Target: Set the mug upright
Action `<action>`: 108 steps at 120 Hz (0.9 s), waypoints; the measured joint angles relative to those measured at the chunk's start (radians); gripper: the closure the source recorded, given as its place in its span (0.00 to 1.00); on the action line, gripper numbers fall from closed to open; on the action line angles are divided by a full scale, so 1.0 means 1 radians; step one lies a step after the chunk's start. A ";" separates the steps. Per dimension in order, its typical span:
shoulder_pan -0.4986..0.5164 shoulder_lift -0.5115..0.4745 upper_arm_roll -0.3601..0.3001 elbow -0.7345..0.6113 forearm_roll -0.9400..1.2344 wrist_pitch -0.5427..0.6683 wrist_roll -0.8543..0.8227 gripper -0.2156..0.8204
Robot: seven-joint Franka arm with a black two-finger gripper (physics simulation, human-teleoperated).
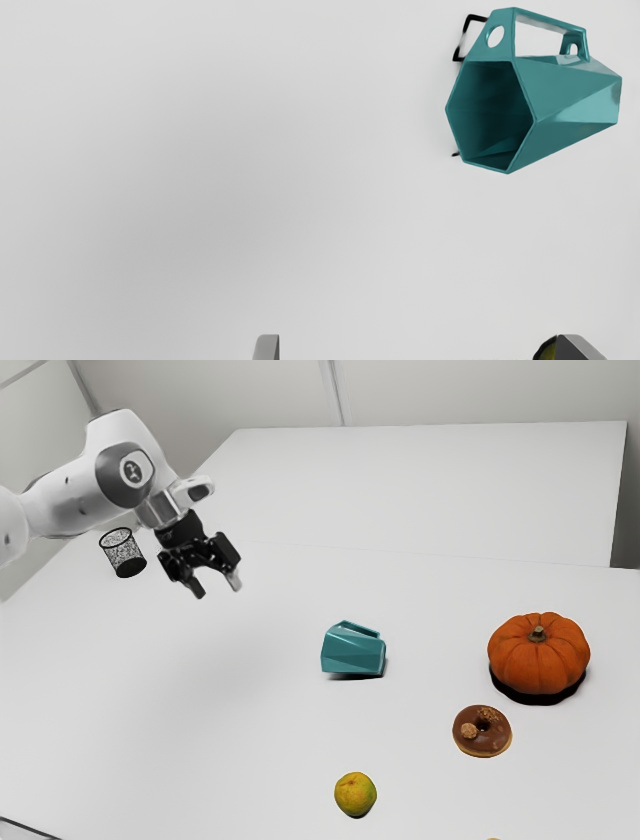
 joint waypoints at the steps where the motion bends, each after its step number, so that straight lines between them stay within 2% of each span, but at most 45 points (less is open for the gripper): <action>1: -0.001 -0.005 0.000 -0.015 -0.010 0.007 0.000 0.21; 21: -0.008 -0.036 -0.001 -0.182 -0.186 0.138 0.009 0.21; 42: -0.025 0.012 -0.002 -0.230 -0.379 0.252 0.042 0.21; 62: -0.113 0.107 -0.005 -0.235 -0.579 0.323 0.103 0.21; 108: -0.134 0.274 -0.024 -0.129 -0.830 0.383 0.258 0.21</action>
